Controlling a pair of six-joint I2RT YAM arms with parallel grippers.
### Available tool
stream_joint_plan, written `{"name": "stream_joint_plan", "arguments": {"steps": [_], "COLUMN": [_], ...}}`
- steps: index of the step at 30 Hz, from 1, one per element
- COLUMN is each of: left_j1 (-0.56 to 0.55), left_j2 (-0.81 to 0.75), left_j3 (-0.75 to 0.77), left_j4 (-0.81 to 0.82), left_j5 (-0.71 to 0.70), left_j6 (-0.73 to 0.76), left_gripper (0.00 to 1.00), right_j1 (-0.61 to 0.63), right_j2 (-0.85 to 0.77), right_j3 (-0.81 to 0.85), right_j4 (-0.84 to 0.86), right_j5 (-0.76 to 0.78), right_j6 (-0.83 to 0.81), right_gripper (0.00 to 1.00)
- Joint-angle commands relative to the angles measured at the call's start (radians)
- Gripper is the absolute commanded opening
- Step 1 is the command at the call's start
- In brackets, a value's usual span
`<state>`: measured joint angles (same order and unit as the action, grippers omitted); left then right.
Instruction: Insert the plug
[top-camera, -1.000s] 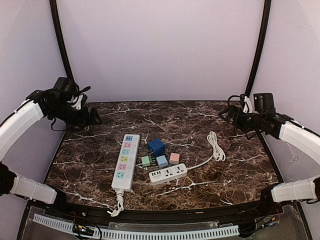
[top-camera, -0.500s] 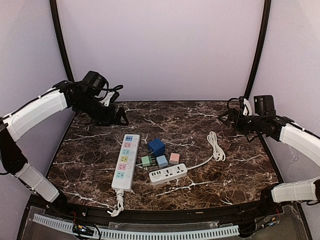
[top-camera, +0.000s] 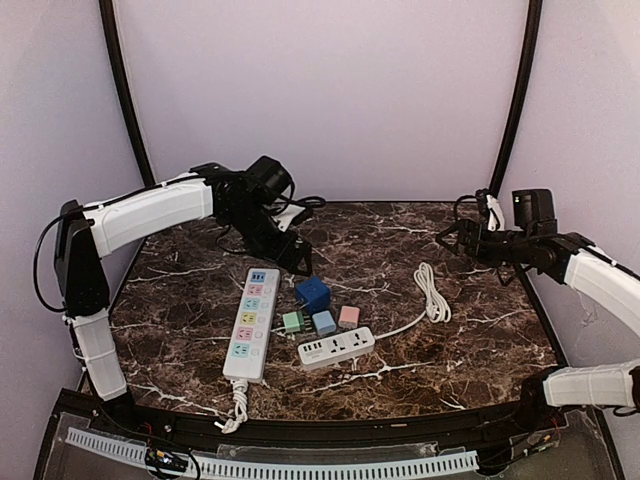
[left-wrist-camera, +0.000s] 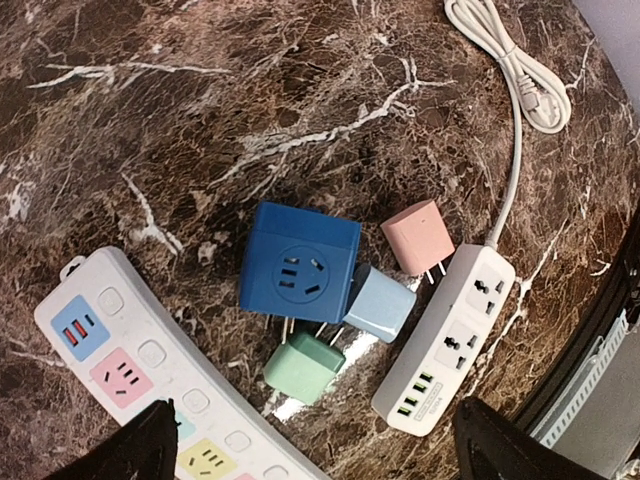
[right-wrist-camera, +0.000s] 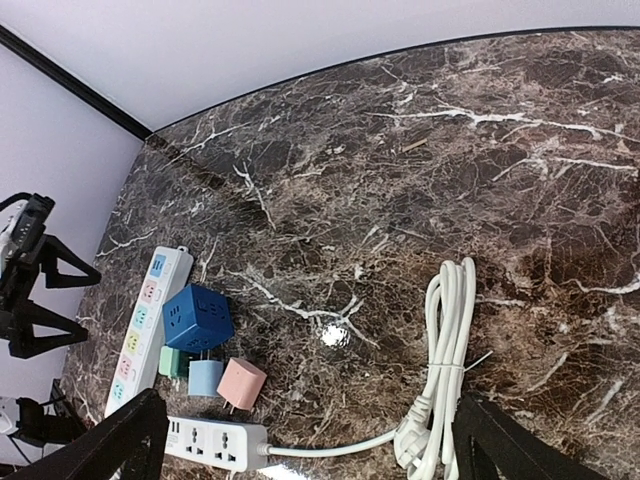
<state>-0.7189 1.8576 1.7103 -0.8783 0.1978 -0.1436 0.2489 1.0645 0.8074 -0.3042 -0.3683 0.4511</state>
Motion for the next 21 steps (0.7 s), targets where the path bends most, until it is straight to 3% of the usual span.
{"name": "stream_joint_plan", "arguments": {"steps": [1, 21], "left_j1": [-0.033, -0.049], "left_j2": [0.049, 0.149], "left_j3": [0.067, 0.062], "left_j4": [-0.073, -0.052], "left_j5": [-0.042, -0.062], "left_j6": [0.064, 0.172], "left_gripper": [0.96, 0.93], "right_j1": [0.005, 0.006], "right_j2": [-0.047, -0.115], "right_j3": [0.009, -0.037], "right_j4": [-0.008, -0.01], "right_j5": [-0.028, -0.043], "right_j6": [-0.035, -0.003], "right_gripper": [0.99, 0.99]}}
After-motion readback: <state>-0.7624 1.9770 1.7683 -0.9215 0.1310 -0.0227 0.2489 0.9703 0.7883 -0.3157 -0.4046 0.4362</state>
